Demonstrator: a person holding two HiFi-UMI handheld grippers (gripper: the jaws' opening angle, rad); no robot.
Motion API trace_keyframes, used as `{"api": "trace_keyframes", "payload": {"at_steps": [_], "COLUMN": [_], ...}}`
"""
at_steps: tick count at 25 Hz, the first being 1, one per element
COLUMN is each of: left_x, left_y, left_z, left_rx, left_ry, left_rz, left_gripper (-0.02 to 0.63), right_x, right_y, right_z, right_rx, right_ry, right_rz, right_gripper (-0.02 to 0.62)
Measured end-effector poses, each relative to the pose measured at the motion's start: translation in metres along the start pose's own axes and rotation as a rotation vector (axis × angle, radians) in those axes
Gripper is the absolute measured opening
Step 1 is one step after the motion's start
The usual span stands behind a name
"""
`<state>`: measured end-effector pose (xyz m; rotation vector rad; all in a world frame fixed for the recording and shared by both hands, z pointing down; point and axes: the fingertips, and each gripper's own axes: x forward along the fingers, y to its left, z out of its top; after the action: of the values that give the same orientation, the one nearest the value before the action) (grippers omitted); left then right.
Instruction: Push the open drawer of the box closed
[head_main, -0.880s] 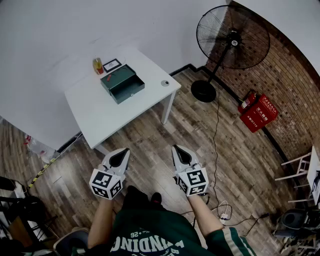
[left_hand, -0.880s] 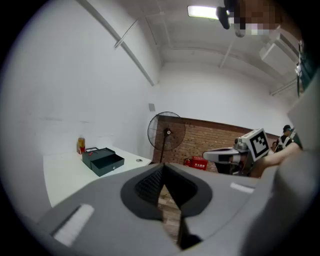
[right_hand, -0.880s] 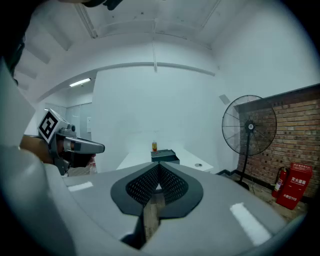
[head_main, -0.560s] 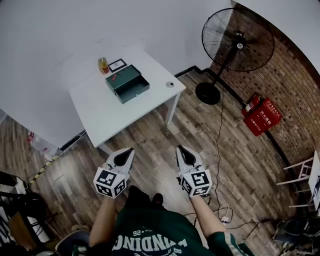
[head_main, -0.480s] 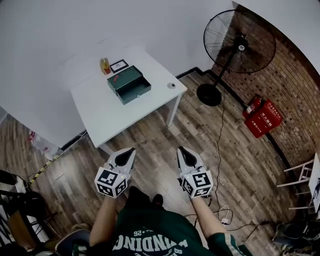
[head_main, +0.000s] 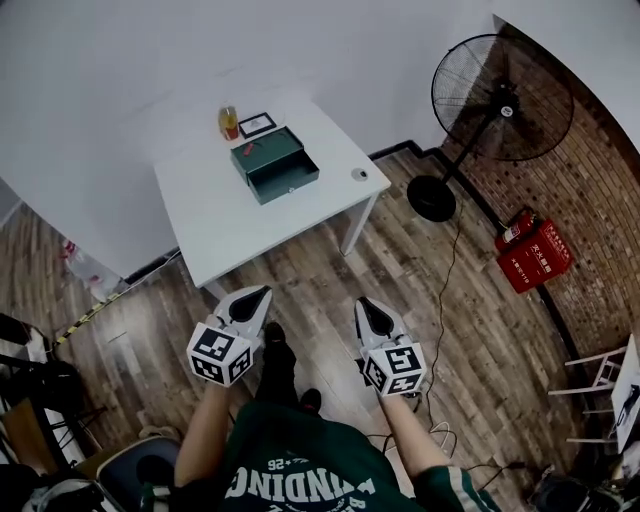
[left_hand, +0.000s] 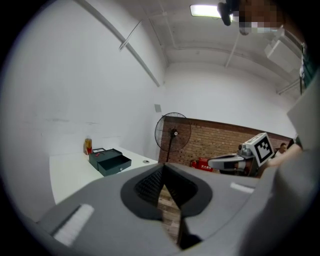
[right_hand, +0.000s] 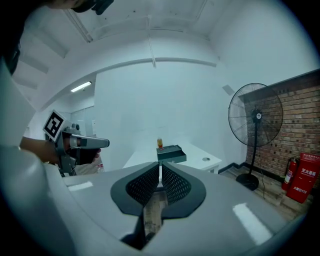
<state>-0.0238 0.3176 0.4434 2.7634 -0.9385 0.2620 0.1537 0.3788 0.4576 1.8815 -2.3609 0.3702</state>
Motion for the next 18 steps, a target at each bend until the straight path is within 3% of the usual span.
{"api": "trace_keyframes", "payload": {"at_steps": [7,18], "left_x": [0.045,0.151], "left_y": [0.049,0.167], "left_z": [0.012,0.044], "left_rx": [-0.002,0.0], "left_ry": [-0.003,0.031], "left_rz": [0.007,-0.035], "left_gripper": [0.052,0.052], "right_x": [0.071,0.231], "right_y": [-0.01,-0.039], "right_z": [0.006,0.055], "right_rx": [-0.004,-0.007], "right_ry": [0.028,0.042], "right_rz": [0.025,0.026], "right_gripper": [0.002,0.002]}}
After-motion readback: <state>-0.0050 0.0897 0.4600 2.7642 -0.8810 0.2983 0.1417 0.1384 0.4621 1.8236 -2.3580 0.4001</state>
